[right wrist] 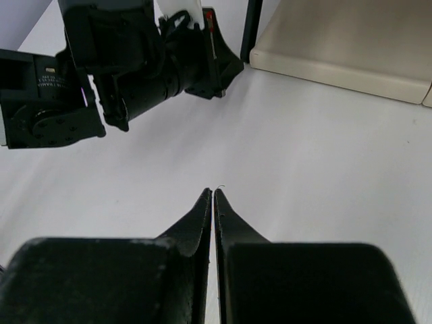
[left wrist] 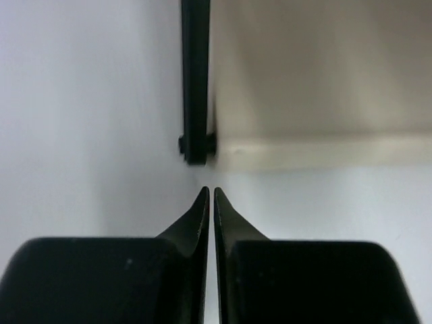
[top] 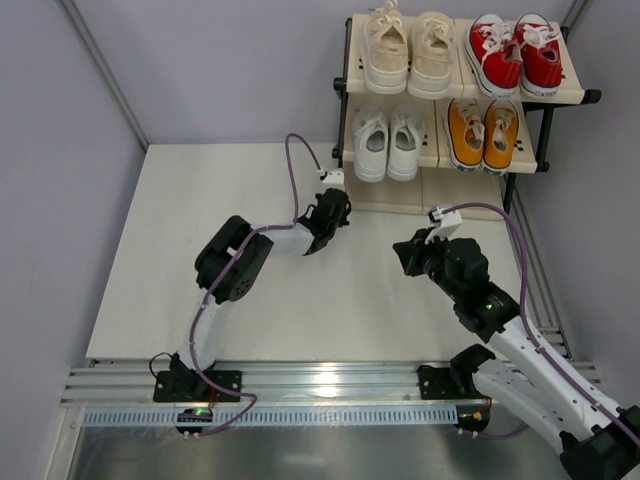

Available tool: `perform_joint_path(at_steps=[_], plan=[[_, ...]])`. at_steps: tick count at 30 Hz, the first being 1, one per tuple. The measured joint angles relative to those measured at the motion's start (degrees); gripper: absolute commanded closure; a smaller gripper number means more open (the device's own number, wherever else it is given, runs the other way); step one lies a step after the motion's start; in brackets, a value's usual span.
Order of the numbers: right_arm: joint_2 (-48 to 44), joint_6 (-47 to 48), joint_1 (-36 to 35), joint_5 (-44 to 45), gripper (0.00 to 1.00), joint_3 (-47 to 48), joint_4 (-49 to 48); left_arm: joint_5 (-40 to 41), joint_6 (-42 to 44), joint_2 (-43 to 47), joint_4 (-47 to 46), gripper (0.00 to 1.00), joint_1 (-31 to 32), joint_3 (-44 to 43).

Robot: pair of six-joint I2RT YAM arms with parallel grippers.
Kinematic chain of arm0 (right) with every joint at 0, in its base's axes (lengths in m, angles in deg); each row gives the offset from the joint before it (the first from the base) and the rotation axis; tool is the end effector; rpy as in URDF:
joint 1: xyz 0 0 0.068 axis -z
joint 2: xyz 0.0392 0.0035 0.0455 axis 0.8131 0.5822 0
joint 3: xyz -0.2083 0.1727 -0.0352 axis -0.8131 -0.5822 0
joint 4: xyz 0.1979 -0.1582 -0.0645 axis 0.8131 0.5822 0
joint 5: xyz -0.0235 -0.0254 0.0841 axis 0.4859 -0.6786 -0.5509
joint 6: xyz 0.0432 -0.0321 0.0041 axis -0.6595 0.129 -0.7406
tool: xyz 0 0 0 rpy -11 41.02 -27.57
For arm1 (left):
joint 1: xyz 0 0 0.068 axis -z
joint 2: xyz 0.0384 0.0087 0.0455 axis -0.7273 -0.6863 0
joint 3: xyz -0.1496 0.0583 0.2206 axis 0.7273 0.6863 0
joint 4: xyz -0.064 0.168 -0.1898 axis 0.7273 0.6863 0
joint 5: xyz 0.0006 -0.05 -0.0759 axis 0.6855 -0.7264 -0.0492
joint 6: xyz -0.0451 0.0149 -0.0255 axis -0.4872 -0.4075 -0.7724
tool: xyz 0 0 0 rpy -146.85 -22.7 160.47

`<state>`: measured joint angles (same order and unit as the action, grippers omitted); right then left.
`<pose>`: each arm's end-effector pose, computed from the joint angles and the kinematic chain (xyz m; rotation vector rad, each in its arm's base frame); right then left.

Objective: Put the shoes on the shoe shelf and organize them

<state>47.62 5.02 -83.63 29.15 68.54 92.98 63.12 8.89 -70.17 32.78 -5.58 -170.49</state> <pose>0.1524 0.0841 0.2806 -0.1700 1.8680 0.5408 0.3797 -0.3120 0.1499 0.0314 1.9864 -0.3224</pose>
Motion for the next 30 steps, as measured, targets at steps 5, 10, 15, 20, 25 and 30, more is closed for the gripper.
perform_joint_path(at_steps=[5,10,15,20,25,30], plan=[[0.3,0.2,0.0,-0.2,0.96,1.0,-0.1,-1.4,-1.6,2.8,-0.4,1.0,-0.3,8.2],[0.5,0.1,0.0,-0.1,0.6,1.9,0.0,-2.0,-4.9,11.7,1.3,0.53,-0.3,15.7],[5.4,2.1,0.0,-0.8,0.78,5.9,-0.5,-4.5,-10.6,23.1,2.7,0.3,-0.4,21.1],[12.5,3.5,0.0,-2.5,0.96,9.8,-7.4,-7.7,-16.2,34.1,4.4,0.33,-0.4,27.5],[22.2,3.0,2.1,-7.6,0.96,15.9,-15.1,-9.1,-19.6,45.6,6.6,0.34,-0.4,40.2],[34.2,0.7,5.4,-11.9,0.96,23.0,-21.8,-9.9,-22.0,57.8,10.4,0.34,-0.4,50.8]])
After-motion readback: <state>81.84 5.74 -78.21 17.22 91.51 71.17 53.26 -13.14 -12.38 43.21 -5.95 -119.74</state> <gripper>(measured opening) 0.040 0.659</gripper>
